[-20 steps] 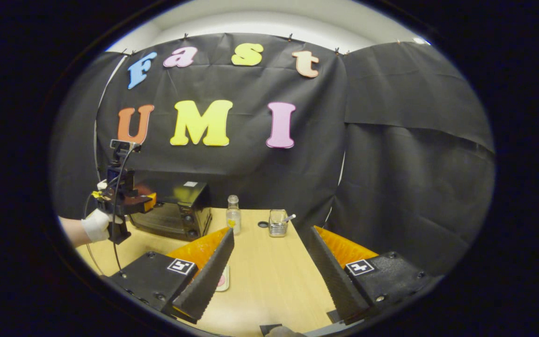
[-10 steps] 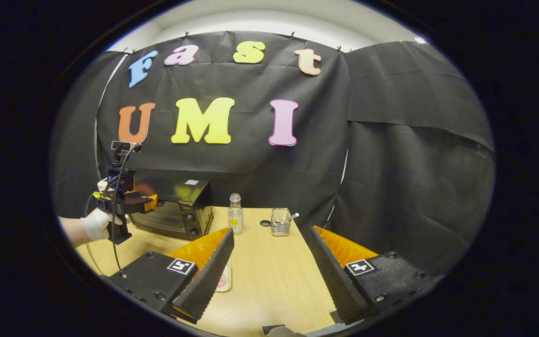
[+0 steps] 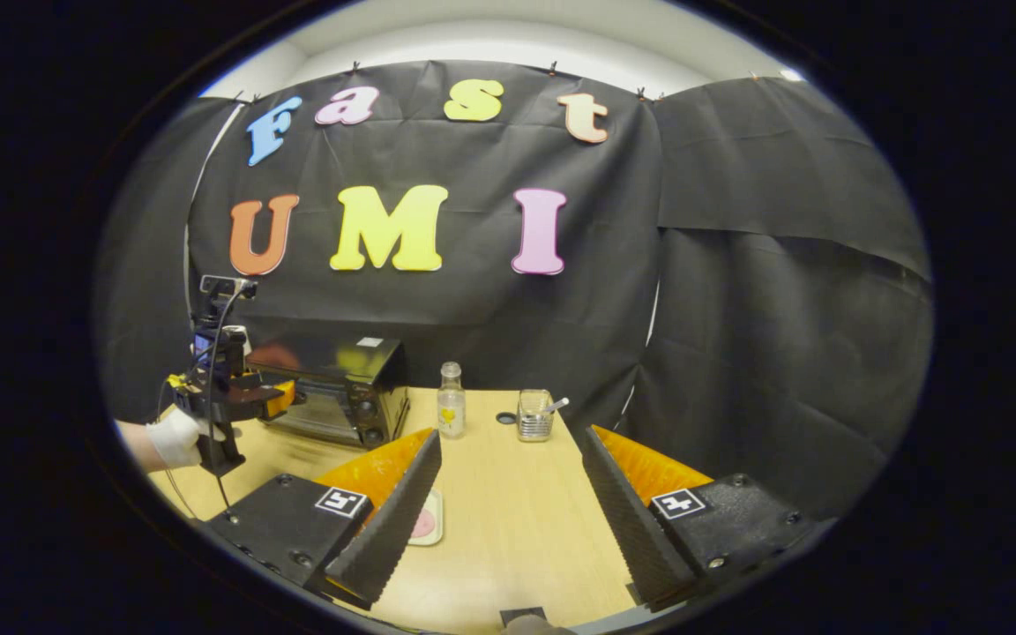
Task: Open the electric oven with the left hand, put the food in, and close the electric oven.
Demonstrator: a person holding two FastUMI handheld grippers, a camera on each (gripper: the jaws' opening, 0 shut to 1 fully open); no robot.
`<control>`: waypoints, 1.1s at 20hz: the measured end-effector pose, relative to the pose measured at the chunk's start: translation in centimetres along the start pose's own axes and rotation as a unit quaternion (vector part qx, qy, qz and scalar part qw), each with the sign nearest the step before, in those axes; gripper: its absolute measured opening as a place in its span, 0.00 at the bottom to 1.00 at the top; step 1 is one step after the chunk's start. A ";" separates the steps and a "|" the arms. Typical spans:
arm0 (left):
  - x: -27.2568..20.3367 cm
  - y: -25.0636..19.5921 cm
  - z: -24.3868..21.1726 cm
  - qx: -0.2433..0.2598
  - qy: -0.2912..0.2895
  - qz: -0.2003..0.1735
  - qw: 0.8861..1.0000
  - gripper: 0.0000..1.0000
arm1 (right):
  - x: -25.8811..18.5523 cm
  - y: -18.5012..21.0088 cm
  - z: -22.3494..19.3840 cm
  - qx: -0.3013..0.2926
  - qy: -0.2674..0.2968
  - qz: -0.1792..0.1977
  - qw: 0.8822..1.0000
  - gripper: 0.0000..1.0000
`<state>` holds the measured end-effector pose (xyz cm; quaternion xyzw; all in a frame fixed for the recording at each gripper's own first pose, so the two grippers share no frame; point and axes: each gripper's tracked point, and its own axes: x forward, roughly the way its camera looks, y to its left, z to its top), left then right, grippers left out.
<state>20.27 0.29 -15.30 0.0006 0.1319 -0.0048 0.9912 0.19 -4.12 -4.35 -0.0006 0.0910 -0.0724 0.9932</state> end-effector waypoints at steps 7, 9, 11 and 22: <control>-3.6 -0.4 -5.1 -0.003 0.032 -0.008 0.999 0.97 | -0.9 1.1 -1.1 -0.004 0.006 0.017 1.000 1.00; -4.4 -0.5 -6.9 -0.005 0.046 -0.009 0.999 0.97 | -1.3 1.2 -1.6 -0.005 0.011 0.018 1.000 1.00; -5.0 -0.7 -8.8 -0.007 0.065 -0.009 0.998 0.97 | -1.6 1.3 -2.2 -0.004 0.015 0.018 1.000 1.00; -5.2 -0.9 -16.4 -0.013 0.145 -0.011 0.989 0.97 | -2.9 0.0 -5.8 -0.005 0.054 0.006 0.999 1.00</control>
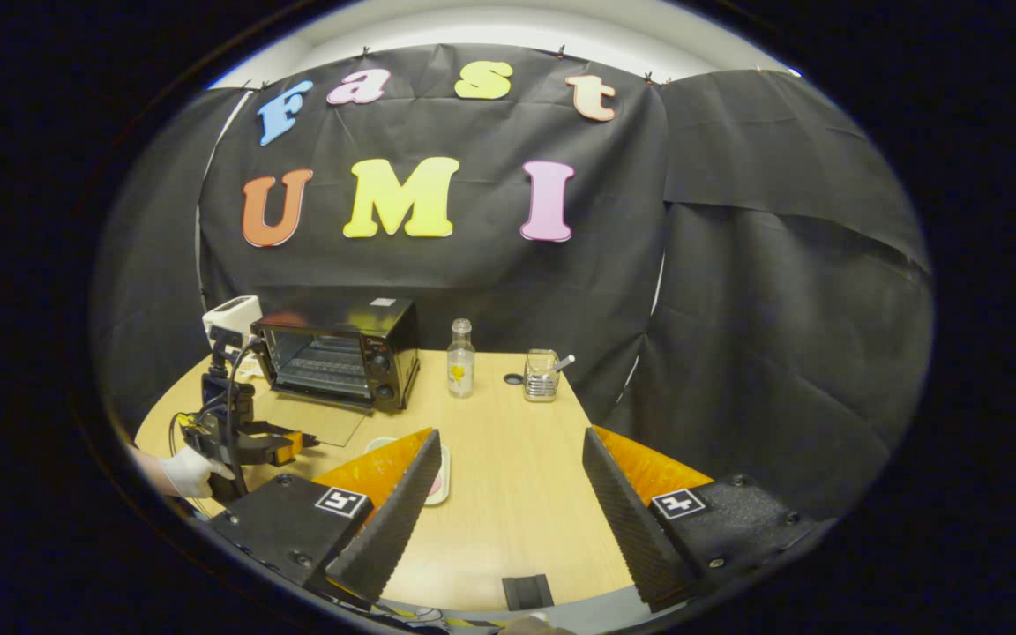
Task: Open the electric oven with the left hand, put the food in, and close the electric oven.
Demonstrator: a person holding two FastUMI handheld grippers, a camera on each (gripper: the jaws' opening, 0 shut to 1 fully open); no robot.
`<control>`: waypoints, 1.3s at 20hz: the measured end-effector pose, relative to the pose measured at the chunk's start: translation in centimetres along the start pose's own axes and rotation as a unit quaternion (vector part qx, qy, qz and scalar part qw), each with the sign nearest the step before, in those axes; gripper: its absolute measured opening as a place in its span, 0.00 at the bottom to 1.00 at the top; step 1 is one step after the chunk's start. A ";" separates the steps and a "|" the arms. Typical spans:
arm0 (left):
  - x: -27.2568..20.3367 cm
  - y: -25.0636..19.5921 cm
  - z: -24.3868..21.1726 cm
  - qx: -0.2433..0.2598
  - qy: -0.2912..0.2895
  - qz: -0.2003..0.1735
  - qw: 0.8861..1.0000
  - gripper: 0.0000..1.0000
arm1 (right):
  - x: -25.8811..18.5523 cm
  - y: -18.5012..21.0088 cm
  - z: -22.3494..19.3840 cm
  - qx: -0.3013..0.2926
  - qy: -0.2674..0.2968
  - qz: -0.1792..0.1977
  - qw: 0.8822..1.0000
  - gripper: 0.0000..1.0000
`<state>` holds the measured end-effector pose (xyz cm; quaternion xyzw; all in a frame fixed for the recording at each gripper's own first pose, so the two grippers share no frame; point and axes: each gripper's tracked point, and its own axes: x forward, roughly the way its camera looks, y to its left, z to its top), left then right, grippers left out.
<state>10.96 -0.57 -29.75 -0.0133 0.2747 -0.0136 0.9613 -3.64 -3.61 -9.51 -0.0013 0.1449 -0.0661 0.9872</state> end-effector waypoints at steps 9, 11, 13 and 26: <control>0.3 -0.3 -0.6 -0.022 0.029 0.009 0.999 0.95 | 3.1 -0.8 -2.7 0.020 0.039 0.026 0.999 1.00; -0.4 0.1 0.1 -0.016 0.012 0.023 1.000 0.95 | 4.7 -0.6 -3.4 0.029 0.054 0.045 0.997 1.00; -1.6 0.3 0.9 -0.013 -0.005 0.032 0.999 0.97 | 6.6 -0.5 -4.0 0.042 0.073 0.065 0.994 1.00; -20.2 1.8 9.7 -0.012 -0.131 0.105 0.986 0.96 | 19.0 6.2 -12.2 0.092 0.248 0.209 0.942 0.76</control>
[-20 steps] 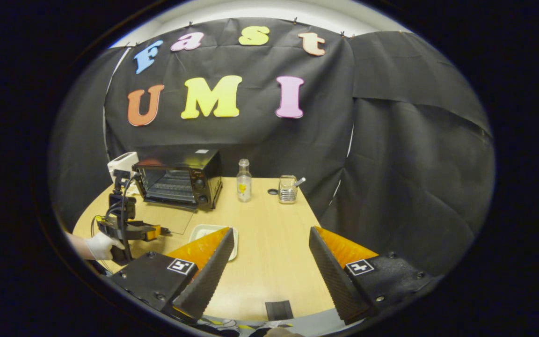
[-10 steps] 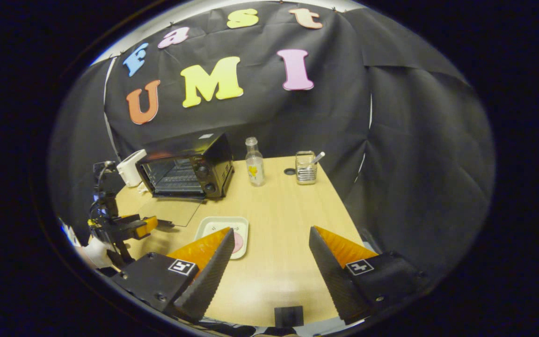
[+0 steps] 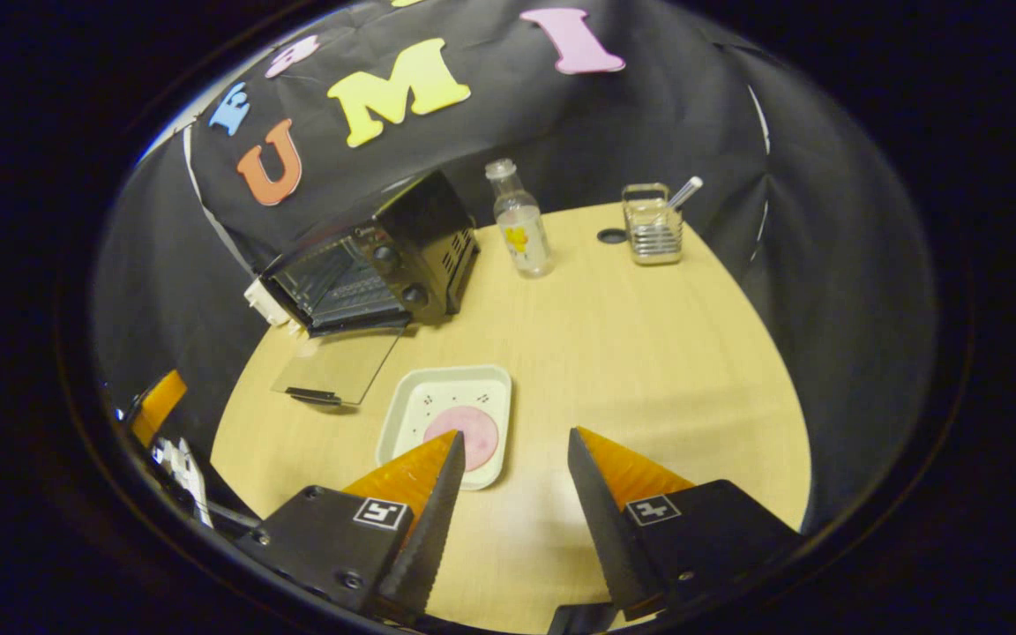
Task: Open the electric oven with the left hand, put the food in, and close the electric oven.
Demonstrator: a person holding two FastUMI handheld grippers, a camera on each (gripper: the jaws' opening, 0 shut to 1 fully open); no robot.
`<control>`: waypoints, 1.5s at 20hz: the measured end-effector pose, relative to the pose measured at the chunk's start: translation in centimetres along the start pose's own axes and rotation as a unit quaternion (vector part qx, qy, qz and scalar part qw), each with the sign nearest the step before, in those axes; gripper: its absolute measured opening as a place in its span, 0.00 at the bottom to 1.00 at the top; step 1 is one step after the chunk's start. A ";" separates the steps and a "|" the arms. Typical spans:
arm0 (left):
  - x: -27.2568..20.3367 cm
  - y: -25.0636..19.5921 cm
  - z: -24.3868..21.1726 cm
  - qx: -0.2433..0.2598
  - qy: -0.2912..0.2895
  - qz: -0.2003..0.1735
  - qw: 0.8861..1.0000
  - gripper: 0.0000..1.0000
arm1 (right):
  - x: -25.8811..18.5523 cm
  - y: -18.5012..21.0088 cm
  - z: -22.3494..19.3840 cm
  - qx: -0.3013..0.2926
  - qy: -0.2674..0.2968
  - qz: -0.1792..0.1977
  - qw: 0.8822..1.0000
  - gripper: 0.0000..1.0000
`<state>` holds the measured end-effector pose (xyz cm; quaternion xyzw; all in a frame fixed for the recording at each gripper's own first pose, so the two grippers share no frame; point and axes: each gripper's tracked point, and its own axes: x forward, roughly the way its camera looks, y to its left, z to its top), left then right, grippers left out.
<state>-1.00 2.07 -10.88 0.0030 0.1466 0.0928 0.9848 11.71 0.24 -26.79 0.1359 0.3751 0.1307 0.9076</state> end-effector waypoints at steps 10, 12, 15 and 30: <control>-7.1 0.2 5.1 -0.025 -0.040 0.057 0.997 0.96 | 8.5 0.3 -1.1 -0.013 0.115 0.026 0.993 0.42; -7.5 -0.1 4.9 -0.032 -0.035 0.065 0.997 0.97 | 8.8 0.9 -1.5 0.004 0.134 0.038 0.990 0.41; -7.5 -0.4 4.2 -0.042 -0.029 0.073 0.996 0.97 | 9.5 1.0 -1.9 0.018 0.157 0.037 0.987 0.33; -6.4 -1.5 2.6 -0.060 -0.009 0.090 0.994 0.97 | 9.2 0.2 -1.4 0.232 0.188 0.155 0.942 0.04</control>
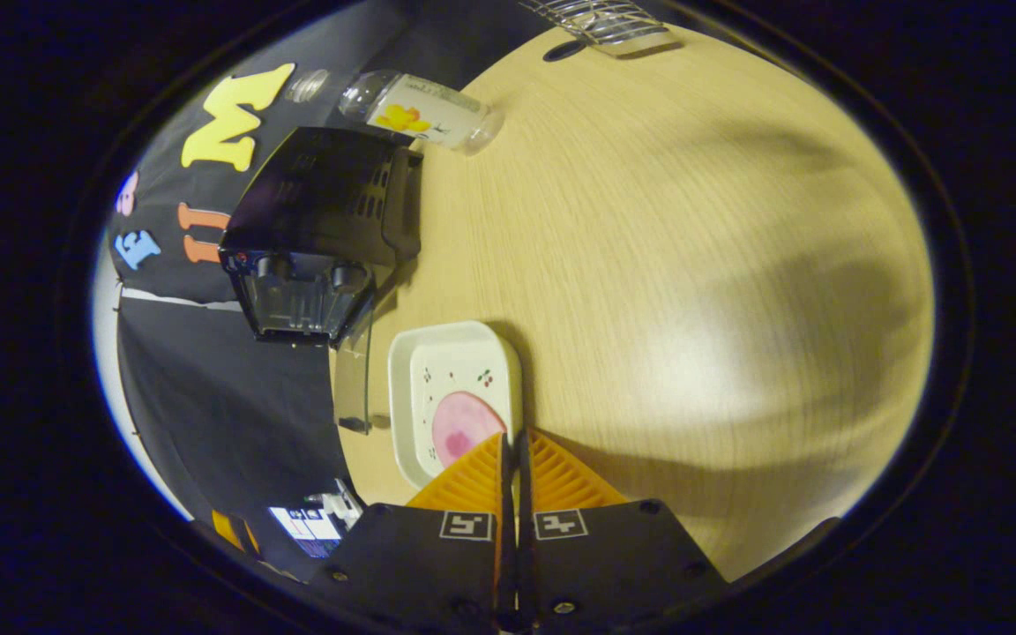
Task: Open the electric oven with the left hand, put the food in, and close the electric oven.
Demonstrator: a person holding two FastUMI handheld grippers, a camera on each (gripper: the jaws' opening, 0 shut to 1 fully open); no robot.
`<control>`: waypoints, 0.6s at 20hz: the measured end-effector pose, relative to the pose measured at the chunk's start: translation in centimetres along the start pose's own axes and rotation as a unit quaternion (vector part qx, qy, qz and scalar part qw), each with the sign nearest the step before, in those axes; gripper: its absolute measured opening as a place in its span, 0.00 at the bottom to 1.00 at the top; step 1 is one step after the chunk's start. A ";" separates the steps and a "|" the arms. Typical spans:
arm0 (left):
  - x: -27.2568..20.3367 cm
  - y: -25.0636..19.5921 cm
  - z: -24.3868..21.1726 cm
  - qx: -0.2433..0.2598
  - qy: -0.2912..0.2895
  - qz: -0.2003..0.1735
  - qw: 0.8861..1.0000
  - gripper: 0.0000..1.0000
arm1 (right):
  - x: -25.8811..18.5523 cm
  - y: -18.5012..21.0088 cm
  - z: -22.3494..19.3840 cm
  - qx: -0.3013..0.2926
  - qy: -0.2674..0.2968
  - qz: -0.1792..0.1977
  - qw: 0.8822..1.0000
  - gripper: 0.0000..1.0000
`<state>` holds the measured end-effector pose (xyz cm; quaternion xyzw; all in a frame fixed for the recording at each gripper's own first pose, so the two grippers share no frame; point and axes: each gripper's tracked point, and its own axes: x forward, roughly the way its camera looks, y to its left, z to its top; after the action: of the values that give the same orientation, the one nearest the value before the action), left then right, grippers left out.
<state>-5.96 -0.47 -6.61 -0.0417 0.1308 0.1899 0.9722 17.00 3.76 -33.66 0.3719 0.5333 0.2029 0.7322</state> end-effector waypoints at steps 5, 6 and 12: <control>0.9 -0.4 0.8 0.006 0.000 -0.026 1.000 0.97 | -2.5 0.6 0.6 0.023 -0.060 0.000 0.998 0.04; 1.3 -0.4 1.1 0.010 -0.003 -0.033 0.999 0.97 | -2.9 0.9 0.4 0.034 -0.068 0.001 0.997 0.04; 3.8 0.3 1.1 0.015 -0.010 -0.090 0.996 0.97 | -3.9 4.5 -1.9 0.118 -0.115 0.023 0.986 0.04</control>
<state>-2.45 1.30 -6.58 -0.0366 0.1191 0.0999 0.9872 14.32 4.54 -28.02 0.4890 0.4572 0.1115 0.7344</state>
